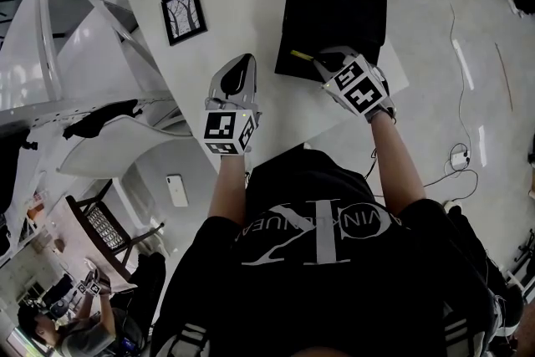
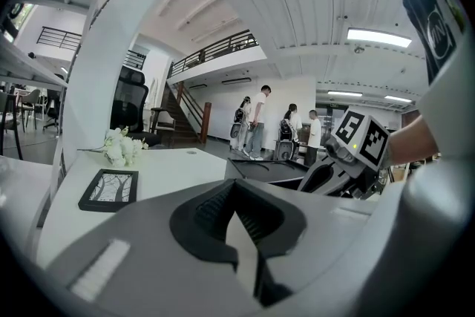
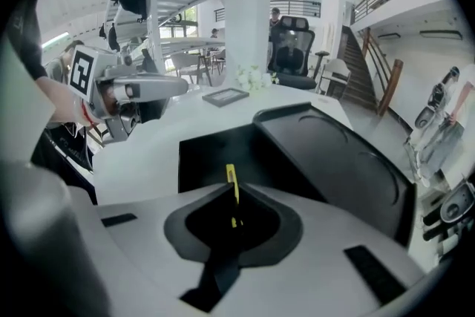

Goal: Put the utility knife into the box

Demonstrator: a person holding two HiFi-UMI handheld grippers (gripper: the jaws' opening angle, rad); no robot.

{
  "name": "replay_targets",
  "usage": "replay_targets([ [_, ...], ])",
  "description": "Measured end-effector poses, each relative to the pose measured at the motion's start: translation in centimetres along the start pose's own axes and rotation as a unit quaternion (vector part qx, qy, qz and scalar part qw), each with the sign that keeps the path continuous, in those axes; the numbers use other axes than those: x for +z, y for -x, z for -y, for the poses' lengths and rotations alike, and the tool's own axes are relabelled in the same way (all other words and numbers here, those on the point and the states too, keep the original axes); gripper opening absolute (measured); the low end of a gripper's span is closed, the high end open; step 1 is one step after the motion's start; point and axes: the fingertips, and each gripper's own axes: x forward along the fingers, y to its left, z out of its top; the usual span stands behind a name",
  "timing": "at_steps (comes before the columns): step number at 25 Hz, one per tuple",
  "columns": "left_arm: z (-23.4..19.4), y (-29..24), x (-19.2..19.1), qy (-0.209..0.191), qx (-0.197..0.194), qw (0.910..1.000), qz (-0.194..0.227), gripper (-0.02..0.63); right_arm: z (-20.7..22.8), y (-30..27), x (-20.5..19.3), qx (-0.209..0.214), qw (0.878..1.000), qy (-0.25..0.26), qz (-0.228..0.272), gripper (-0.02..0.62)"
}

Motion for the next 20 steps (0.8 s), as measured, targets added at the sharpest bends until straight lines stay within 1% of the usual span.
replay_targets([
  [4, 0.6, 0.5, 0.4, -0.002, 0.001, 1.0000, 0.006, 0.011, 0.8, 1.7, 0.8, -0.019, 0.998, -0.035, 0.042, 0.020],
  [10, 1.1, 1.7, 1.1, -0.006, 0.009, 0.9998, 0.016, 0.011, 1.5, 4.7, 1.4, -0.042, 0.990, -0.086, 0.105, 0.015],
  [20, 2.1, 3.4, 2.9, -0.013, 0.014, 0.9992, 0.035, 0.011, 1.9, 9.0, 2.0, -0.072, 0.978, -0.105, 0.168, 0.015],
])
